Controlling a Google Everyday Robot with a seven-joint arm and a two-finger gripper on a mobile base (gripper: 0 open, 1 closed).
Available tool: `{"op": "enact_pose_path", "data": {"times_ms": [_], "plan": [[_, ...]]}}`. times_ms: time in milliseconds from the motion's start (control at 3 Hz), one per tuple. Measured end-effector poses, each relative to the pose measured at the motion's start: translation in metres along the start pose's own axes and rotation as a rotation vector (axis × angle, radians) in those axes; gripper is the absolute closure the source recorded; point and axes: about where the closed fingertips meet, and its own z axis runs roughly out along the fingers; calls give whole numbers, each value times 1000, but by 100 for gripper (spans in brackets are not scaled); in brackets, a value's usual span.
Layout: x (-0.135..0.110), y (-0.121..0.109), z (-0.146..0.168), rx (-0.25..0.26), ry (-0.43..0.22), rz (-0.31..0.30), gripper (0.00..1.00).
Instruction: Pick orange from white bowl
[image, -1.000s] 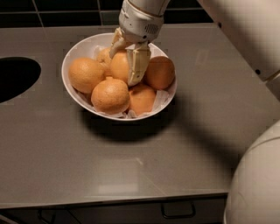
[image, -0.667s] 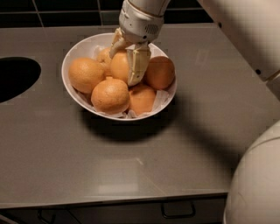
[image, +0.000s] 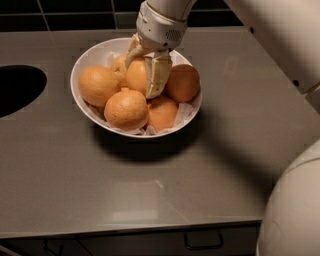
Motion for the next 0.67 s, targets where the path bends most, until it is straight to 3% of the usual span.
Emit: {"op": "enact_pose_path", "data": {"times_ms": [667], "plan": [[0,2,3,-7,-4,1,42]]}}
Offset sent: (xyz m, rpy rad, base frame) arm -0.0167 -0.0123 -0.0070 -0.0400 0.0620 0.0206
